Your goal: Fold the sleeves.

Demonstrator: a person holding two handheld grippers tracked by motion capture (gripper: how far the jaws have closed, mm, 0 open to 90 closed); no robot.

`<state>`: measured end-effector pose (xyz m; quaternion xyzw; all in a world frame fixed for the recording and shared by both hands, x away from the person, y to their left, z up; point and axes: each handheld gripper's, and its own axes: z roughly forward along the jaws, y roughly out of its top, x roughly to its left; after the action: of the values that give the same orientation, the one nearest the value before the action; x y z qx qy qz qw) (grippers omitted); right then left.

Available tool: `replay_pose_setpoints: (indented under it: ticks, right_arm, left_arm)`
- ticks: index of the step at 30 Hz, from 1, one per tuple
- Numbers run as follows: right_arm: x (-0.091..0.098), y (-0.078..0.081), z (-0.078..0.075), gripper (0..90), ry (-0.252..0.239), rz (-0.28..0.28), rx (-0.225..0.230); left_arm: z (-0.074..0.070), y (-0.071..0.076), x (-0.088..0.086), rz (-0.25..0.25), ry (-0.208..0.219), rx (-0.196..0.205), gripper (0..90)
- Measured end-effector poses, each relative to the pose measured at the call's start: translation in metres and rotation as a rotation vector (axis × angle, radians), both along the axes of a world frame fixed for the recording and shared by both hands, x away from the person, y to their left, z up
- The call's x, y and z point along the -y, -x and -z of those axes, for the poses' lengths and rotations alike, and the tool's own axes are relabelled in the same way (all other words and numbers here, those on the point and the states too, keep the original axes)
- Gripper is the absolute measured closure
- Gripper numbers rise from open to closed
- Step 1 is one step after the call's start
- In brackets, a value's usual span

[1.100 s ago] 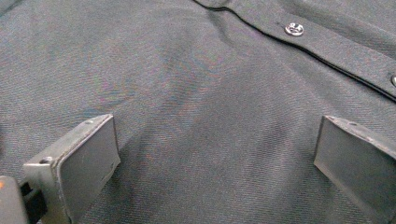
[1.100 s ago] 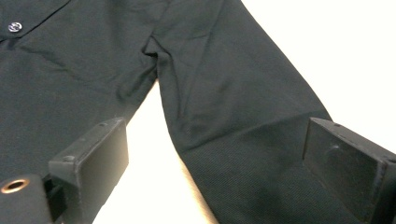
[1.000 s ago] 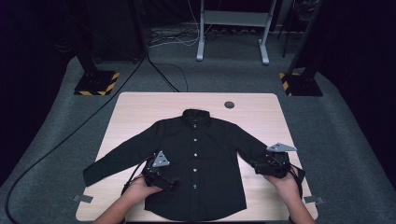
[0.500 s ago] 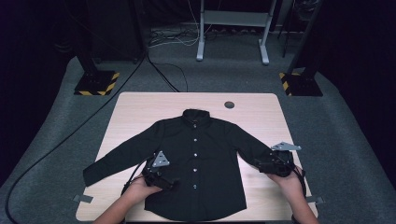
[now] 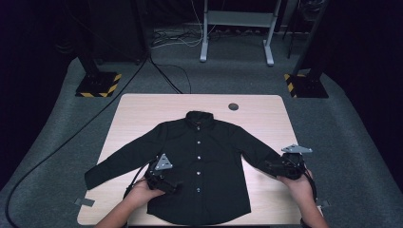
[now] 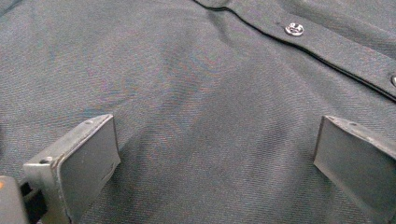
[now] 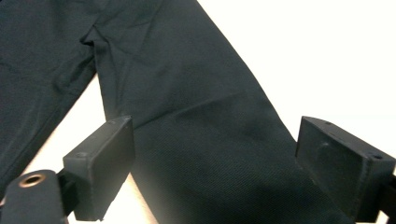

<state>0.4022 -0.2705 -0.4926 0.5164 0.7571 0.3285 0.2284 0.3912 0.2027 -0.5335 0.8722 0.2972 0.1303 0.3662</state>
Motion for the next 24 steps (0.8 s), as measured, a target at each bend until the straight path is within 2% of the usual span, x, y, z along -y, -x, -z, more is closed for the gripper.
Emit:
replay_pose_setpoints:
  ticks: [24]
  right_arm:
    - [0.031, 0.000, -0.001, 32.2, 0.000, 0.071, 0.012]
  left_arm:
    - [0.000, 0.000, 0.000, 0.000, 0.000, 0.000, 0.0]
